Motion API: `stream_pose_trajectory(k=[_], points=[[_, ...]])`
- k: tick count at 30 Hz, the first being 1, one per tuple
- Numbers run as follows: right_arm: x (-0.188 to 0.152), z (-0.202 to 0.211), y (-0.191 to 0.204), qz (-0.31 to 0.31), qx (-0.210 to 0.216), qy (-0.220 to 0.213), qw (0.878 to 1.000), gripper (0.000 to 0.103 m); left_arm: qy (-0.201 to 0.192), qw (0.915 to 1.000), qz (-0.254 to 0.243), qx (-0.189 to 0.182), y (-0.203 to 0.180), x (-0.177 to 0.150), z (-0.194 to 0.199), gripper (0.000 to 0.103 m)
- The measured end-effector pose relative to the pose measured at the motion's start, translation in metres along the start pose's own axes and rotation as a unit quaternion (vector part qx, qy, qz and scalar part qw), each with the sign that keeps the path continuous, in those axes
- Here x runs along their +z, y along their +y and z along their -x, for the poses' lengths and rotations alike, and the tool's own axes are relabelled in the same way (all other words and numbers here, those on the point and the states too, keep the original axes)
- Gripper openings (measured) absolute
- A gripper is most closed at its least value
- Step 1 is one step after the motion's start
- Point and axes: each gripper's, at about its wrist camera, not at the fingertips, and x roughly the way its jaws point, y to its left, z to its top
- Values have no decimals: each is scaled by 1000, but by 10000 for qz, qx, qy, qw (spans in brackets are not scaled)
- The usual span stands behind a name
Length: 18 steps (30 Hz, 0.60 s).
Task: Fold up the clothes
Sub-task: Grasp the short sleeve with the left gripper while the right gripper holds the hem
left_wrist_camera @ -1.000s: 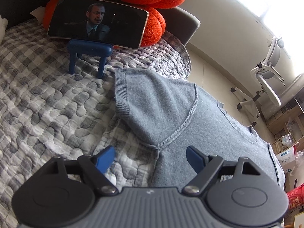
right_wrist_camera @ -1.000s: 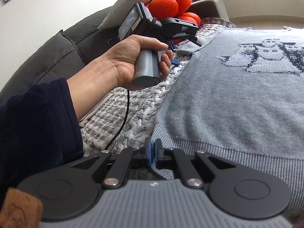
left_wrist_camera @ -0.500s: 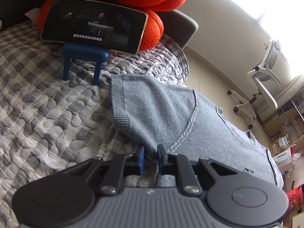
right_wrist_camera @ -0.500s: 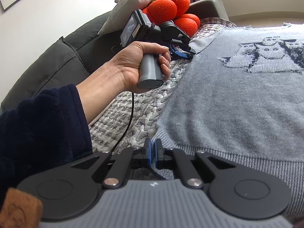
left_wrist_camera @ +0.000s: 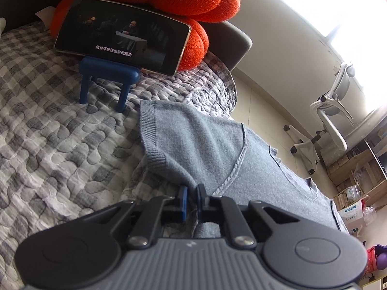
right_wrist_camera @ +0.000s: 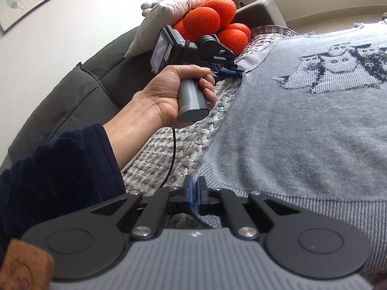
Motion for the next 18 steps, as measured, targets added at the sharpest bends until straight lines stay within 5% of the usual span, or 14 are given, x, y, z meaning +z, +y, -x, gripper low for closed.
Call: stream_pose_trajectory(k=[18], points=[[2, 8, -1, -213, 145, -74, 9996, 4, 31, 9981, 581, -207, 18, 5, -14, 9]])
